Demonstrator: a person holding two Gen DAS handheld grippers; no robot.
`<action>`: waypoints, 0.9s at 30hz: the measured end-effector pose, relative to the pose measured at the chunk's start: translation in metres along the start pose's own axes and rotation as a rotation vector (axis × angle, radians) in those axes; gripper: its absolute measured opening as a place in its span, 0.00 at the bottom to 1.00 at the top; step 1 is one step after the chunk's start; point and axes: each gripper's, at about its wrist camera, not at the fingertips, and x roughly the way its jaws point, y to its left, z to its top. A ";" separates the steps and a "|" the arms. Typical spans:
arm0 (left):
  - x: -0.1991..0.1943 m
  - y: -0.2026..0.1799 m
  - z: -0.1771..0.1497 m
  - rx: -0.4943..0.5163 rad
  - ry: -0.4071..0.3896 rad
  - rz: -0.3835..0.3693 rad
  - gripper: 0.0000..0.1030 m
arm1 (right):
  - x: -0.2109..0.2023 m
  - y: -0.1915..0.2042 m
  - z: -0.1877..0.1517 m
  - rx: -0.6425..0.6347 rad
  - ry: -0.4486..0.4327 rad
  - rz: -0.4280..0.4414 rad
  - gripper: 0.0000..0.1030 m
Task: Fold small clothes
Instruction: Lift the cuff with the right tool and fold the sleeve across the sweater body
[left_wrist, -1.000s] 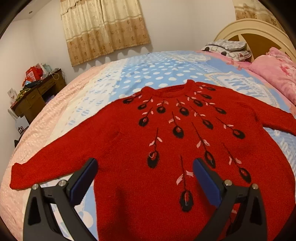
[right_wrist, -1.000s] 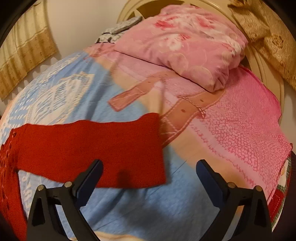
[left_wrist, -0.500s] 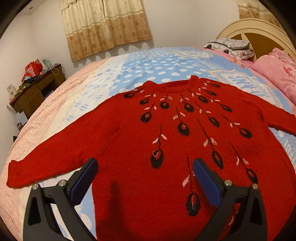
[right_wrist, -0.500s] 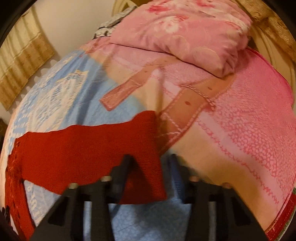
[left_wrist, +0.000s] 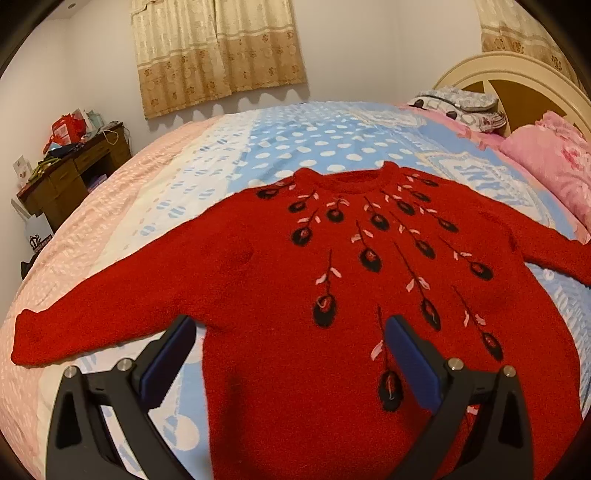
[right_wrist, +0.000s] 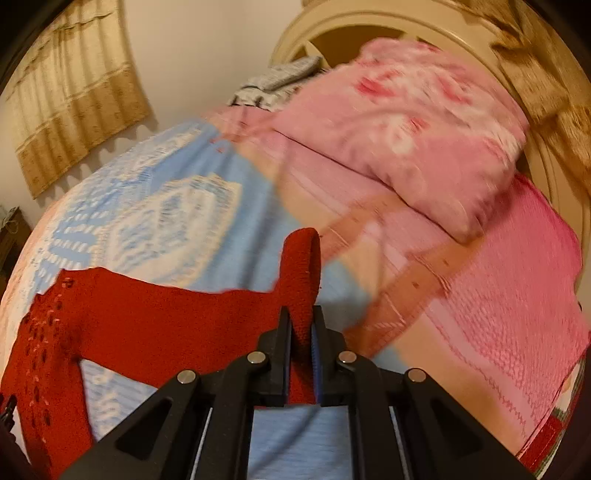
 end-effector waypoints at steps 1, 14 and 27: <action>-0.001 0.002 0.000 -0.002 -0.002 0.000 1.00 | -0.003 0.004 0.002 -0.006 -0.006 0.005 0.08; -0.006 0.037 -0.001 -0.067 -0.015 -0.001 1.00 | -0.048 0.116 0.037 -0.163 -0.081 0.118 0.07; -0.002 0.075 -0.009 -0.158 -0.006 -0.023 1.00 | -0.114 0.244 0.056 -0.353 -0.181 0.245 0.07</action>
